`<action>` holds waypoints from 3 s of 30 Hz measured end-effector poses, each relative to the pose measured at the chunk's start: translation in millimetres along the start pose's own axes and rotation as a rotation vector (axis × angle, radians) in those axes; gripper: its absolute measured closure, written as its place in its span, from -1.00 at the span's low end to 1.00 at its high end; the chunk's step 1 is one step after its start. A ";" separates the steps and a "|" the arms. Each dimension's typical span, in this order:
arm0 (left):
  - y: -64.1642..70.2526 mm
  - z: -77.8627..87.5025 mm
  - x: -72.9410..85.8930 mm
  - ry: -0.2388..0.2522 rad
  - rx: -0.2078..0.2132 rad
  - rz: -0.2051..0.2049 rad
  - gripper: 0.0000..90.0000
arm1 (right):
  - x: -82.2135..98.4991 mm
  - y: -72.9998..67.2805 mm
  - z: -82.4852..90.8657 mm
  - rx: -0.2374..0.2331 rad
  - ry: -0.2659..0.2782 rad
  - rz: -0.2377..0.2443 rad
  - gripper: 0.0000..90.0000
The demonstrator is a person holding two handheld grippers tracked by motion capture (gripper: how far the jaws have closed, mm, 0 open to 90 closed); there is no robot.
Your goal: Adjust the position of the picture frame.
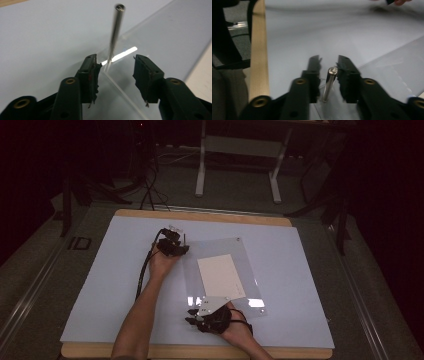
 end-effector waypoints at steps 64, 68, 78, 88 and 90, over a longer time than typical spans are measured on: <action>129.6 132.2 106.4 0.218 0.290 -0.211 0.20 | -105.8 223.1 -63.1 0.229 0.063 -0.274 0.40; 135.6 134.8 108.2 0.224 0.297 -0.229 0.19 | -113.7 232.6 -79.3 0.247 0.056 -0.308 0.46; 139.6 138.0 115.9 0.212 0.306 -0.256 0.18 | -112.7 239.7 -114.3 0.279 0.015 -0.362 0.86; 160.7 141.7 121.7 0.208 0.376 -0.325 0.16 | -111.6 237.4 -114.8 0.317 0.012 -0.377 0.89; 166.7 141.3 125.5 0.184 0.375 -0.355 0.15 | -111.5 237.5 -114.5 0.313 0.011 -0.375 0.89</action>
Point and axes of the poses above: each handheld gripper's, and its own axes: z roughly backward along the jaws, x roughly out of its underside, y roughly to its right, the point moved 6 cm from there along -z, roughly forward along the jaws, and after that the axes turned 8 degrees about -z, right-handed, at the moved point
